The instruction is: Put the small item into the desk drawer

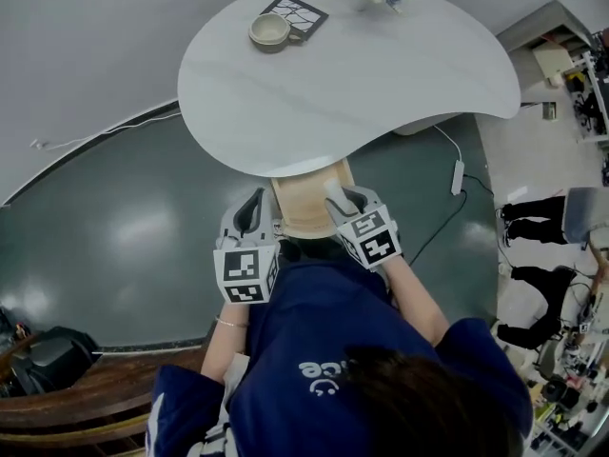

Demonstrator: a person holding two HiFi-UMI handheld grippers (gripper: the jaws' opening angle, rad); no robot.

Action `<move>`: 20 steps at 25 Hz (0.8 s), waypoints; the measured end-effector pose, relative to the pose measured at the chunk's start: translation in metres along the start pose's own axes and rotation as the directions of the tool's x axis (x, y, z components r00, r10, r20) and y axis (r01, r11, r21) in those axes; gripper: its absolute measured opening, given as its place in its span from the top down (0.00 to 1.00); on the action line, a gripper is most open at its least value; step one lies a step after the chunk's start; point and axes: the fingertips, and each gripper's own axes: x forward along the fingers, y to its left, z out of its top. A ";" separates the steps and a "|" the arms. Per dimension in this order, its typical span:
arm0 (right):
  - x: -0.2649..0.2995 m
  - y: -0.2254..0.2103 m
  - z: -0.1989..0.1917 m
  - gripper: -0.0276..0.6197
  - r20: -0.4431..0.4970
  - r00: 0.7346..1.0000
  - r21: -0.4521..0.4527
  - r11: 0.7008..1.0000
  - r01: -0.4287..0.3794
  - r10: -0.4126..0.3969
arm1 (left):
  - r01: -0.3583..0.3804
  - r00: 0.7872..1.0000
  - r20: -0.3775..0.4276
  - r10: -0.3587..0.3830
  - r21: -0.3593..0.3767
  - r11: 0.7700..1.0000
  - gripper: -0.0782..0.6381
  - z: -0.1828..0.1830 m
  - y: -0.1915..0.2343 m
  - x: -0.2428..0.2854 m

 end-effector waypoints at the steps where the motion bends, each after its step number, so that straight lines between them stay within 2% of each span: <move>1: 0.006 0.002 -0.003 0.73 -0.025 1.000 -0.047 0.999 -0.003 0.002 | -0.016 1.000 -0.005 0.015 -0.004 1.000 0.89 -0.002 0.002 -0.003; 4: 0.020 0.008 -0.008 0.73 -0.093 0.996 -0.174 0.984 -0.034 0.018 | -0.056 0.998 -0.019 0.056 -0.018 0.998 0.89 -0.007 0.004 -0.008; 6: 0.029 0.011 -0.011 0.73 -0.121 0.992 -0.220 0.973 -0.069 0.043 | -0.078 0.997 -0.028 0.077 -0.026 0.997 0.89 -0.011 0.003 -0.011; 15: 0.062 0.013 -0.024 0.73 -0.221 0.971 -0.333 0.929 -0.162 0.091 | -0.175 0.984 -0.047 0.173 -0.059 0.983 0.89 -0.020 0.013 -0.022; 20: 0.081 0.011 -0.038 0.73 -0.285 0.956 -0.429 0.882 -0.196 0.073 | -0.211 0.977 -0.050 0.208 -0.068 0.975 0.89 -0.021 0.017 -0.024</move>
